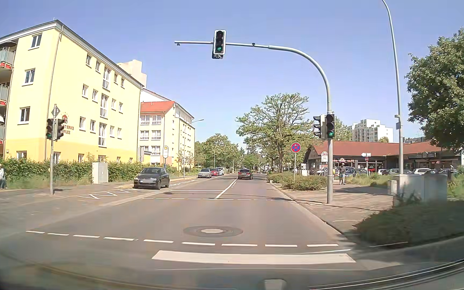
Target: Follow the waypoints while adhering to traffic rules and regulations
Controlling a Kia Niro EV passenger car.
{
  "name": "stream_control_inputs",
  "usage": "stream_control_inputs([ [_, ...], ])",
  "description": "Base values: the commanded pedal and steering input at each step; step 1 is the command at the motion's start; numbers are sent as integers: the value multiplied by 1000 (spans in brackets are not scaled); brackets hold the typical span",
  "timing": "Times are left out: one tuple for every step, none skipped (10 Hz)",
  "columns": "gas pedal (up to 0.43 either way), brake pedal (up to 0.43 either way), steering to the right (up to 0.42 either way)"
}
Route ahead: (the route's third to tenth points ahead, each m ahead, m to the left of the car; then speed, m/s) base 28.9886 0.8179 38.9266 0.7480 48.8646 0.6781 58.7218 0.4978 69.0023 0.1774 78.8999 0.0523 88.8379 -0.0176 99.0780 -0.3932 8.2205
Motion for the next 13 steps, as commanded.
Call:
stream_control_inputs([
  [79, 30, -3],
  [79, 30, -2],
  [79, 30, -2],
  [79, 30, -2],
  [79, 30, -2],
  [79, 30, -1],
  [79, 30, -1],
  [79, 30, -1],
  [79, 30, 0],
  [79, 30, 1],
  [79, 30, 2],
  [79, 30, 2],
  [79, 30, 2],
])
